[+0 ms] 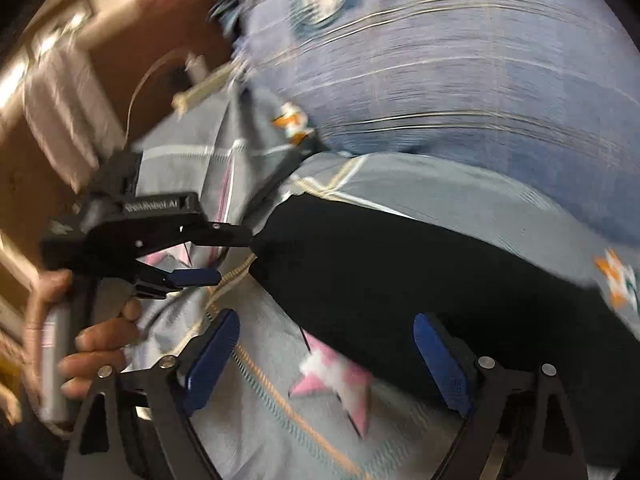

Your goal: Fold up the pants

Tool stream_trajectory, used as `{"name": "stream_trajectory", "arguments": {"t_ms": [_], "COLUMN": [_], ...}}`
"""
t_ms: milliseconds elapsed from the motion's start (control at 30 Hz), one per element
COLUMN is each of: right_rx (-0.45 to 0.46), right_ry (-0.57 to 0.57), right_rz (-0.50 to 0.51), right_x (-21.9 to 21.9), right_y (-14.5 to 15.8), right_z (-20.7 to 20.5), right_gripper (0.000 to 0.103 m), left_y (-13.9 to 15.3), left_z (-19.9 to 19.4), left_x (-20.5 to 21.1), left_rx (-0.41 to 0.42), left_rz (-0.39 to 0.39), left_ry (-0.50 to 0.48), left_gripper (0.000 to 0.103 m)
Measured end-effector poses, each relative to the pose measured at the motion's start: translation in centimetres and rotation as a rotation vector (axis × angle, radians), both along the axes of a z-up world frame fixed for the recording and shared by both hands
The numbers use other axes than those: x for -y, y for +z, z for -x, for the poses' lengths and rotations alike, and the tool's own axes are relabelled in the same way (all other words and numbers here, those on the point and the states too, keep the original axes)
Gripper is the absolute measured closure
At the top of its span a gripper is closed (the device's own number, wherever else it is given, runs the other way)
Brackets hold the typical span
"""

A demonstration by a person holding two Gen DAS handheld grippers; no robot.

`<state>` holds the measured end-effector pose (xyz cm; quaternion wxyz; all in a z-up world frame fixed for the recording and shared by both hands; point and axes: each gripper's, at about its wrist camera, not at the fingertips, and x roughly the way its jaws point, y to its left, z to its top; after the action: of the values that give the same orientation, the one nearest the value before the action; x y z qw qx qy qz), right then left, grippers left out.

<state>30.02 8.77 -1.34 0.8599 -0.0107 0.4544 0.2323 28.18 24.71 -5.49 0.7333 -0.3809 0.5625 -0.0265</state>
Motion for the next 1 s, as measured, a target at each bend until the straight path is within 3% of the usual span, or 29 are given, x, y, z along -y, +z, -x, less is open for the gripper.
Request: {"name": "stream_trajectory", "arguments": {"t_ms": [167, 300, 333, 367, 400, 433, 567, 733, 800, 867, 933, 1000], "right_rx": [0.019, 0.067, 0.069, 0.067, 0.060, 0.046, 0.003, 0.064, 0.051, -0.001, -0.070, -0.043], "right_ry": [0.024, -0.007, -0.020, -0.024, -0.039, -0.062, -0.108, -0.107, -0.101, -0.112, -0.127, -0.137], "right_rz": [0.207, 0.287, 0.306, 0.310, 0.305, 0.301, 0.226, 0.145, 0.104, 0.106, 0.106, 0.080], "right_x": [-2.4, -2.8, -2.7, -2.6, -2.3, -1.8, -0.6, -1.0, -1.1, -1.5, -1.5, -1.2], "right_y": [-4.5, -4.8, -4.7, -4.4, -4.2, -3.9, -2.6, 1.3, 1.2, -0.9, -3.3, -2.7], "right_z": [-0.2, 0.6, 0.6, 0.3, 0.0, -0.5, -0.2, 4.5, 5.7, 6.2, 5.9, 6.5], "right_gripper": [0.014, 0.037, 0.049, 0.055, 0.073, 0.084, 0.087, 0.087, 0.087, 0.087, 0.083, 0.076], "left_y": [-0.8, -0.5, -0.5, -0.4, -0.5, -0.7, 0.0, 3.9, 3.3, 1.1, -0.2, 0.7], "left_z": [-2.2, -3.1, -3.2, -3.2, -3.3, -3.3, -2.5, 3.5, 4.2, 3.5, 3.3, 3.5], "left_x": [3.0, 4.3, 4.4, 4.8, 5.3, 5.5, 4.9, 3.1, 2.9, 3.3, 3.2, 2.9], "left_rx": [-0.003, 0.035, 0.041, 0.050, 0.058, 0.059, 0.098, 0.214, 0.172, 0.049, -0.016, 0.031], "left_rz": [-0.060, -0.120, -0.126, -0.137, -0.134, -0.117, -0.050, -0.030, -0.065, -0.143, -0.169, -0.153], "left_ry": [-0.089, -0.132, -0.132, -0.146, -0.182, -0.195, -0.166, -0.114, -0.110, -0.139, -0.153, -0.138], "left_gripper": [0.030, 0.030, 0.039, 0.049, 0.067, 0.071, 0.081, 0.082, 0.082, 0.081, 0.081, 0.081]}}
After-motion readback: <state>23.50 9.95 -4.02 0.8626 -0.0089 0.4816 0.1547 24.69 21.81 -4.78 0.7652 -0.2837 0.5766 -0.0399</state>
